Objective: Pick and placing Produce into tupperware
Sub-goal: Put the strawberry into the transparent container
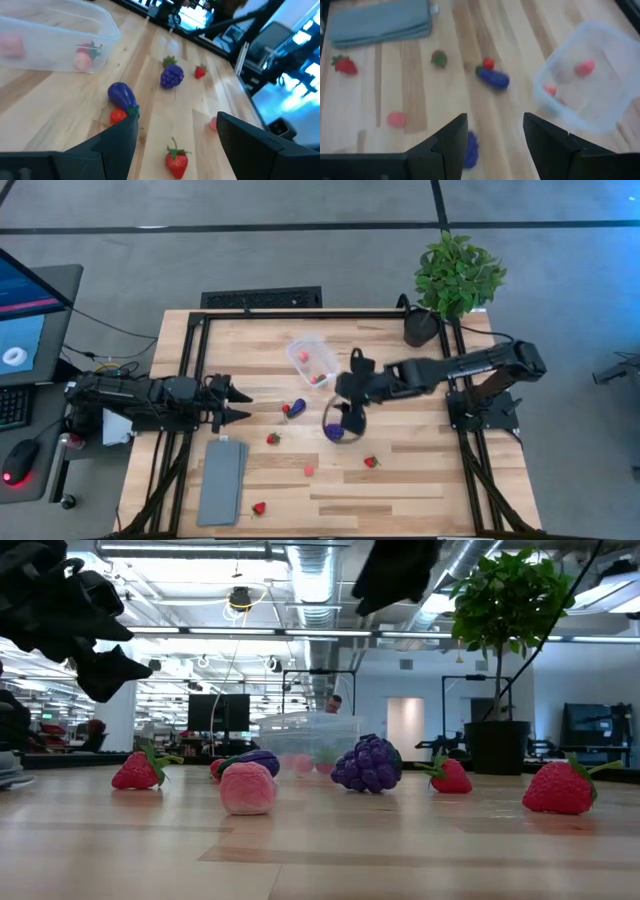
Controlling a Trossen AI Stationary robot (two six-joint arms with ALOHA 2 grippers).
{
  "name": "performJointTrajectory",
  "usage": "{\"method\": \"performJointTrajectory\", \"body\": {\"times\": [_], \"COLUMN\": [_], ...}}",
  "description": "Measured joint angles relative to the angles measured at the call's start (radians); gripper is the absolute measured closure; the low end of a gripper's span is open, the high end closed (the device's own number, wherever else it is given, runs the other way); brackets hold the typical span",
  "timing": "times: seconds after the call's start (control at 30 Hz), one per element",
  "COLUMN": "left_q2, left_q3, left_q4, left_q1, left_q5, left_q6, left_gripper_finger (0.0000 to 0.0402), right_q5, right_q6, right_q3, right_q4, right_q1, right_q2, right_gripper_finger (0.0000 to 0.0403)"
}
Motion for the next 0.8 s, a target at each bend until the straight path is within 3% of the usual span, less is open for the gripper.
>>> {"method": "performJointTrajectory", "body": {"times": [0.37, 0.63, 0.8], "left_q2": [0.177, 0.361, 0.475], "left_q3": [-0.001, 0.047, 0.095], "left_q4": [0.017, 0.056, 0.060], "left_q1": [0.000, -0.006, -0.041], "left_q5": [0.059, 0.142, 0.148], "left_q6": [0.116, 0.205, 0.264], "left_gripper_finger": [0.0141, 0.0141, 0.0141], "right_q5": [0.238, 0.407, 0.452], "right_q6": [0.435, 0.857, 1.128], "right_q3": [-0.038, -0.038, -0.038], "right_q4": [-0.302, -0.491, -0.611], "right_q1": [0.290, 0.501, 0.615], "right_q2": [-0.041, -0.041, -0.037], "right_gripper_finger": [0.0208, 0.0218, 0.0217]}}
